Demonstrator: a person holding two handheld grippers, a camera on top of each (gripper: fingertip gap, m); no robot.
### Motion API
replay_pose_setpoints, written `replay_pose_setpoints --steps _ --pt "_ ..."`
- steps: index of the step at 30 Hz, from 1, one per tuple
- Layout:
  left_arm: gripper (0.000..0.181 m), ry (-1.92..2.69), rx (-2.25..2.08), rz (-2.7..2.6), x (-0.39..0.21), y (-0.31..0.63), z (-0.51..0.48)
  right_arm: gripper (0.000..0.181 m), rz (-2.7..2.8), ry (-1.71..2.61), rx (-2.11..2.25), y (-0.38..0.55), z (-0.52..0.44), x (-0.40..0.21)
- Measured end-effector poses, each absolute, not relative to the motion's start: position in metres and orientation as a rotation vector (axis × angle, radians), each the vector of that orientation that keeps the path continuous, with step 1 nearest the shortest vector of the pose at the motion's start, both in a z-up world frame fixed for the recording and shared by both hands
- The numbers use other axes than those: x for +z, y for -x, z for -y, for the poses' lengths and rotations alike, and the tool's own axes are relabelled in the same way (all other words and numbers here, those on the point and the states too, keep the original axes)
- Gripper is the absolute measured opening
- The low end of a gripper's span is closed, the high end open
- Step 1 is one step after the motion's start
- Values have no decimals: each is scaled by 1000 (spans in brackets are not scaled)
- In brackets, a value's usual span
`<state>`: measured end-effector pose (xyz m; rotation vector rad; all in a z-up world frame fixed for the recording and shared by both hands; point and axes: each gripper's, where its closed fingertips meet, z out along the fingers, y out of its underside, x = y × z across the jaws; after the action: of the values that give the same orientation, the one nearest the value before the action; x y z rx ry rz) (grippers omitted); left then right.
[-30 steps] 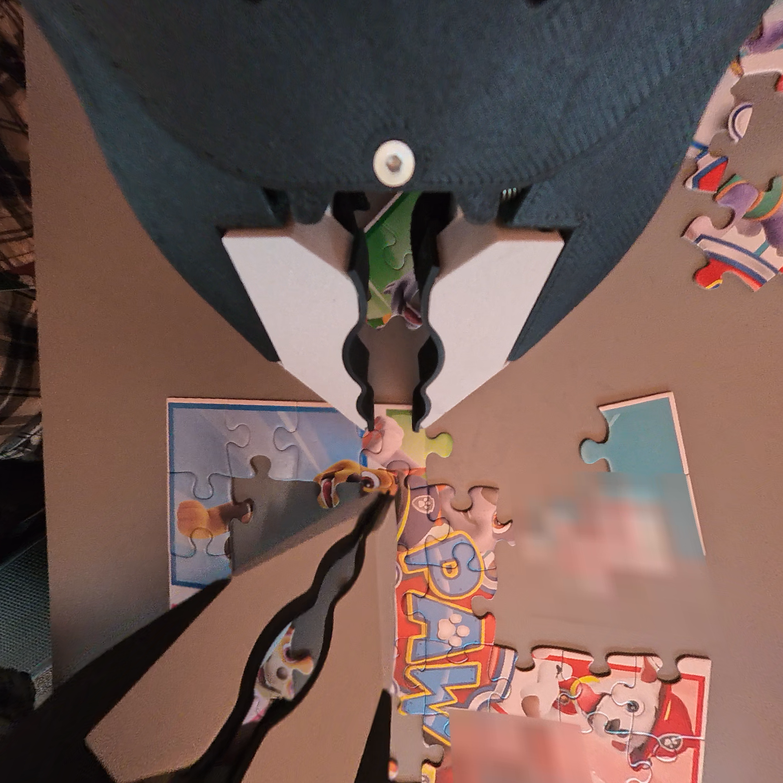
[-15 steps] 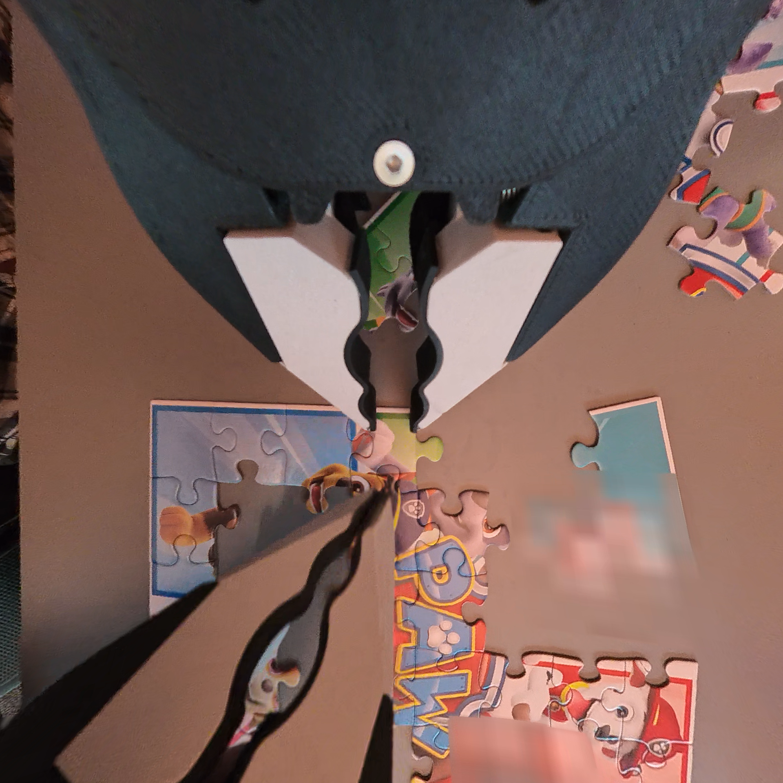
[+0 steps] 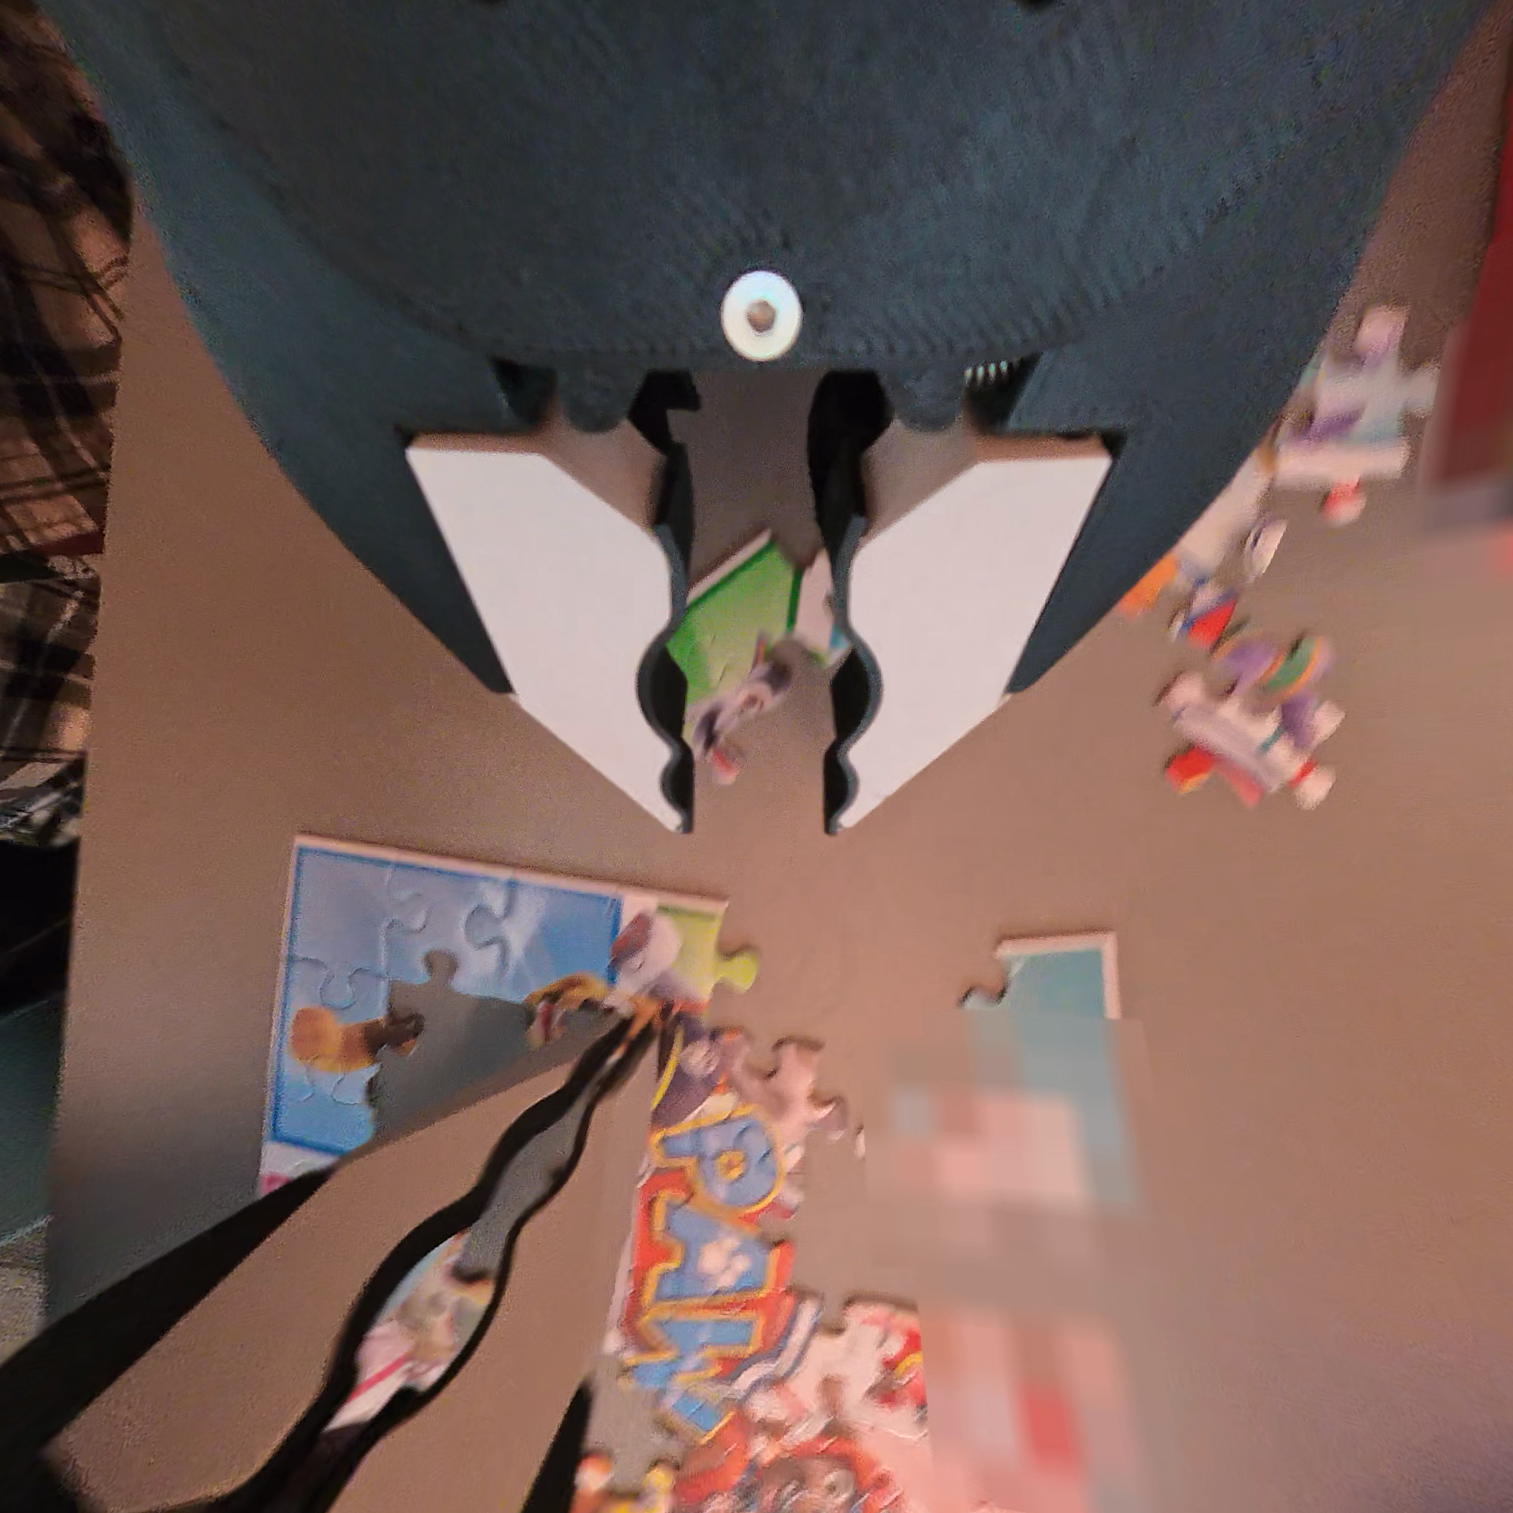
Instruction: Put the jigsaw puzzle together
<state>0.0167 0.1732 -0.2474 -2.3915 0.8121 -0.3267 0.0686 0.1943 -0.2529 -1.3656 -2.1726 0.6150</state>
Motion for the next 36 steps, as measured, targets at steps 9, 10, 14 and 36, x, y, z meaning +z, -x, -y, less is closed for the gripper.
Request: replay_pose_setpoints --steps 9,10,14,36 --pt "53 2560 -208 -746 -277 20 -118 22 2199 1411 621 -58 -197 -259" --pt "49 2552 -201 -748 -277 17 -119 23 2203 1440 651 -58 -198 -263" --pt "37 2529 -157 -802 -277 10 -129 20 2231 1470 754 -56 -195 -272" --pt "0 2496 -55 -804 -278 21 -209 8 2278 1498 892 -18 -207 -275"
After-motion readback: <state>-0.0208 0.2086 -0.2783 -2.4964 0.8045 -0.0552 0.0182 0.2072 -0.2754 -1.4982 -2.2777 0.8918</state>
